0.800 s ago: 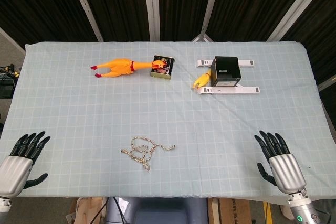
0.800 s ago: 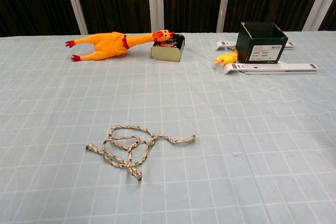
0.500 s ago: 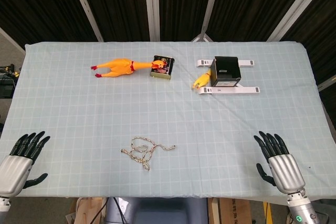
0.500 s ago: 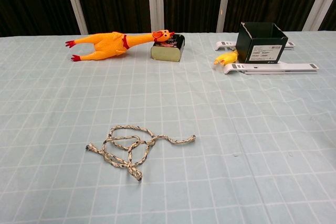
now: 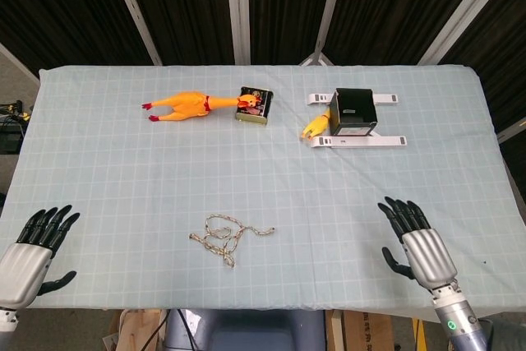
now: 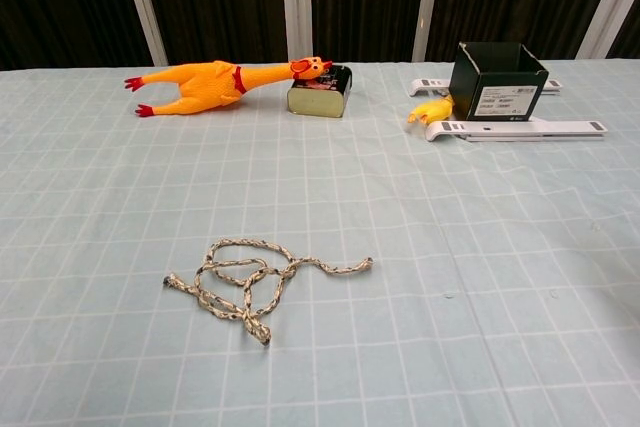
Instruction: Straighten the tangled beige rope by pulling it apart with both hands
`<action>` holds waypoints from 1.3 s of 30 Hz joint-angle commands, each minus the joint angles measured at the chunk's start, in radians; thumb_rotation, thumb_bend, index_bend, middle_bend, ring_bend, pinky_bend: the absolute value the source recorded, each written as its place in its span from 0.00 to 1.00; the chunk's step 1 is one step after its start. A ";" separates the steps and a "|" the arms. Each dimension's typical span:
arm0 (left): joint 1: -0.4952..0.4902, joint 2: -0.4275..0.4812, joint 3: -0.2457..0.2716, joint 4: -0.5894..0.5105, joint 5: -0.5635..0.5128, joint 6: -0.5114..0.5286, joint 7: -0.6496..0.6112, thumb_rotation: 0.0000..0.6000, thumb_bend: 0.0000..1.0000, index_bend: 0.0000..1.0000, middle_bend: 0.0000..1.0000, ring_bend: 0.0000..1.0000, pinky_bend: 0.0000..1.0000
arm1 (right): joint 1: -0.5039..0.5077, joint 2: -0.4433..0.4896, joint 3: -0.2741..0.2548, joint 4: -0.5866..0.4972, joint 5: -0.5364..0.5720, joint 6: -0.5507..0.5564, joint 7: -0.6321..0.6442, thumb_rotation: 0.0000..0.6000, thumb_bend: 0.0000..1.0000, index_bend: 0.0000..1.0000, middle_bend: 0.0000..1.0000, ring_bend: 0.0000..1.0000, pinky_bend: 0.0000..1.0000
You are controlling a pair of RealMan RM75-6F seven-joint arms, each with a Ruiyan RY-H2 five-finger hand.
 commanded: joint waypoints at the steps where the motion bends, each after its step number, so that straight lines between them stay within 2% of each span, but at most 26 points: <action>1: -0.001 -0.005 -0.003 0.000 -0.009 -0.008 0.010 1.00 0.04 0.02 0.00 0.00 0.00 | 0.073 -0.016 0.028 -0.037 0.028 -0.096 0.028 1.00 0.45 0.13 0.10 0.00 0.00; 7: 0.000 -0.011 -0.009 0.001 -0.017 -0.004 0.019 1.00 0.04 0.02 0.00 0.00 0.00 | 0.155 -0.092 0.051 -0.028 0.046 -0.195 0.011 1.00 0.44 0.30 0.16 0.02 0.00; 10: -0.001 -0.015 -0.013 0.004 -0.022 -0.005 0.021 1.00 0.04 0.02 0.00 0.00 0.00 | 0.194 -0.152 0.068 -0.020 0.070 -0.237 -0.016 1.00 0.45 0.35 0.18 0.03 0.00; 15: -0.004 -0.017 -0.015 0.007 -0.024 -0.010 0.025 1.00 0.04 0.03 0.00 0.00 0.00 | 0.236 -0.236 0.094 0.001 0.126 -0.278 -0.070 1.00 0.44 0.36 0.19 0.03 0.00; 19: -0.010 -0.017 -0.015 0.009 -0.026 -0.018 0.018 1.00 0.04 0.03 0.00 0.00 0.00 | 0.274 -0.342 0.109 0.059 0.182 -0.310 -0.133 1.00 0.44 0.38 0.20 0.04 0.00; 24: -0.014 -0.018 -0.013 0.007 -0.025 -0.026 0.013 1.00 0.04 0.03 0.00 0.00 0.00 | 0.299 -0.423 0.114 0.123 0.232 -0.326 -0.176 1.00 0.44 0.38 0.20 0.04 0.00; 31: -0.022 -0.020 -0.013 0.006 -0.028 -0.039 0.011 1.00 0.04 0.03 0.00 0.00 0.00 | 0.325 -0.510 0.129 0.198 0.286 -0.326 -0.209 1.00 0.44 0.42 0.22 0.04 0.00; 39: -0.030 -0.022 -0.015 0.007 -0.035 -0.050 0.001 1.00 0.04 0.04 0.00 0.00 0.00 | 0.333 -0.581 0.123 0.260 0.289 -0.296 -0.210 1.00 0.44 0.43 0.22 0.04 0.00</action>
